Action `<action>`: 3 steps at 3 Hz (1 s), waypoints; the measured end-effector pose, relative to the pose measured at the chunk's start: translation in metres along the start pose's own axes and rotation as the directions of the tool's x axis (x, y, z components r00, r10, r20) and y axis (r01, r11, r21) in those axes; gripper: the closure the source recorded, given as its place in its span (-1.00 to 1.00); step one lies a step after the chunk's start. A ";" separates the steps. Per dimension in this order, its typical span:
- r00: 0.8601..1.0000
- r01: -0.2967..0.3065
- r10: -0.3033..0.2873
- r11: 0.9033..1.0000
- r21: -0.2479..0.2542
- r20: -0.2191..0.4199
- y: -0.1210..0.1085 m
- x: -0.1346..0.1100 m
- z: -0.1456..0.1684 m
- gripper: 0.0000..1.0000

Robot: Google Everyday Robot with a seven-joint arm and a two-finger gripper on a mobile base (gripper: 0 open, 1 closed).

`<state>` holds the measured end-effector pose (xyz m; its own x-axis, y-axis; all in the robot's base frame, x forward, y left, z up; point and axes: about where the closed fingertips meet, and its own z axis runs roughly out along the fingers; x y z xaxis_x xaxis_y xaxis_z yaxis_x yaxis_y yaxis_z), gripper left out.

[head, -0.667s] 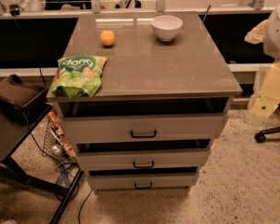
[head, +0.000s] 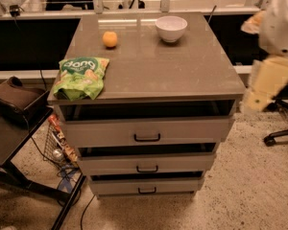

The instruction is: Move white bowl near green rice chip bag

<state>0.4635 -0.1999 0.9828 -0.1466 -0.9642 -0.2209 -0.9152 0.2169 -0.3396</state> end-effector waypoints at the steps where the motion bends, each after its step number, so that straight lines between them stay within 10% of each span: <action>1: 0.996 0.091 -0.091 0.992 0.091 -0.006 -0.036 -0.022 0.009 -1.00; 2: 0.992 0.128 -0.124 0.964 0.232 -0.032 -0.109 -0.050 0.018 -1.00; 3: 0.992 0.126 -0.123 0.965 0.229 -0.029 -0.107 -0.050 0.018 -1.00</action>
Offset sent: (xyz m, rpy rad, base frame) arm 0.2021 0.0389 0.0526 -0.1254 -0.3851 0.0240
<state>0.5752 -0.1725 1.0134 -0.0441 -0.9876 -0.1506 -0.8161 0.1226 -0.5648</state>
